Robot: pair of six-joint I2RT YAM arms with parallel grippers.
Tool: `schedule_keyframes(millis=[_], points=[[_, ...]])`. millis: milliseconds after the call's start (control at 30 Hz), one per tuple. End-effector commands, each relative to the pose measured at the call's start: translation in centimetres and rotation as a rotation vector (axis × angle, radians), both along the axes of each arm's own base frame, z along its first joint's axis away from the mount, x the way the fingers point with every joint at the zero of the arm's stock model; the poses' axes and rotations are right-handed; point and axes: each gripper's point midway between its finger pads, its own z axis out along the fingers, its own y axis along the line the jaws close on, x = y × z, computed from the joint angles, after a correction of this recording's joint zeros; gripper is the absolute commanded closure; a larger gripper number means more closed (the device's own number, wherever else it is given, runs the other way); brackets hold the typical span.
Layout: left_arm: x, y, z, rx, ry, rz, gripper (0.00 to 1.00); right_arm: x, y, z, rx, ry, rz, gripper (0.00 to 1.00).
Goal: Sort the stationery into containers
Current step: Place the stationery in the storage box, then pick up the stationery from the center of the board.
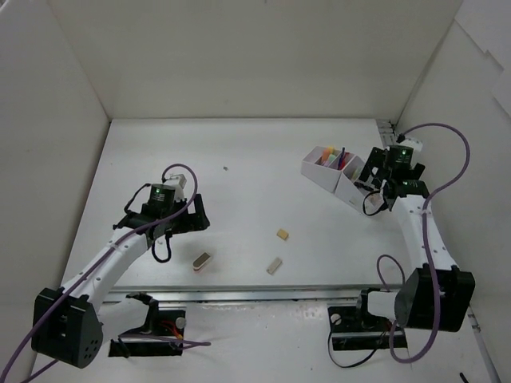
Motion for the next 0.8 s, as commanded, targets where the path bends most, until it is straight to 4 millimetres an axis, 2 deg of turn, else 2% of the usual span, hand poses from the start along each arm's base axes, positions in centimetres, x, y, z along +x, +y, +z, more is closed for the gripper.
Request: schedule_keyframes(millis=[0, 33, 67, 133, 167, 200, 233, 267, 300, 333, 367, 400, 500, 600, 667, 767], points=[[0.5, -0.2, 1.2, -0.044, -0.047, 0.03, 0.01, 0.6, 4.9, 4.8, -0.089, -0.118, 0.31, 0.02], [0.3, -0.1, 1.1, -0.046, -0.044, 0.037, 0.01, 0.5, 5.7, 5.7, -0.077, -0.151, 0.361, 0.02], [0.2, -0.2, 1.1, -0.055, -0.04, 0.045, 0.01, 0.4, 9.9, 5.9, -0.11, -0.151, 0.548, 0.02], [-0.2, 0.0, 0.9, -0.06, -0.031, 0.06, 0.01, 0.0, 13.4, 6.0, -0.115, -0.162, 0.684, 0.02], [-0.5, 0.1, 0.7, -0.058, -0.023, 0.067, 0.0, -0.2, 15.0, 5.6, -0.154, -0.147, 0.768, 0.02], [-0.8, 0.3, 0.3, -0.06, -0.012, 0.079, 0.01, -1.0, 18.0, 5.2, -0.167, -0.142, 0.866, 0.02], [-1.1, 0.4, 0.5, -0.061, -0.014, 0.09, 0.01, -1.0, 19.1, 4.3, -0.192, -0.115, 0.903, 0.02], [-1.4, 0.5, 0.4, -0.061, -0.005, 0.096, 0.0, -1.9, 21.8, 3.9, -0.239, -0.104, 1.005, 0.02], [-1.8, 0.7, -0.1, -0.055, 0.009, 0.102, 0.01, -2.2, 23.1, 3.4, -0.257, -0.09, 1.037, 0.02], [-2.3, 0.9, -0.1, -0.055, 0.016, 0.107, 0.01, -2.0, 23.3, 2.5, -0.298, -0.054, 1.028, 0.02], [-2.8, 0.7, -0.4, -0.053, 0.025, 0.103, 0.01, -2.5, 24.7, 2.2, -0.317, -0.049, 1.063, 0.02], [-3.1, 0.5, -0.9, -0.054, 0.031, 0.098, 0.0, -2.4, 25.0, 1.9, -0.323, -0.04, 1.06, 0.02], [-5.7, 0.1, -3.8, -0.043, 0.12, 0.075, 0.01, -2.2, 25.4, 0.4, -0.298, 0.004, 1.035, 0.02], [-8.3, 0.5, -5.9, 0.011, 0.203, 0.083, 0.01, -2.5, 25.9, 0.0, -0.264, 0.009, 1.038, 0.02], [-9.7, 0.2, -6.8, 0.018, 0.228, 0.06, 0.01, -2.6, 25.8, -0.2, -0.249, 0.013, 1.029, 0.02], [-9.8, -0.2, -6.4, 0.015, 0.191, 0.05, 0.03, -2.6, 25.7, -0.4, -0.242, 0.018, 1.014, 0.02]])
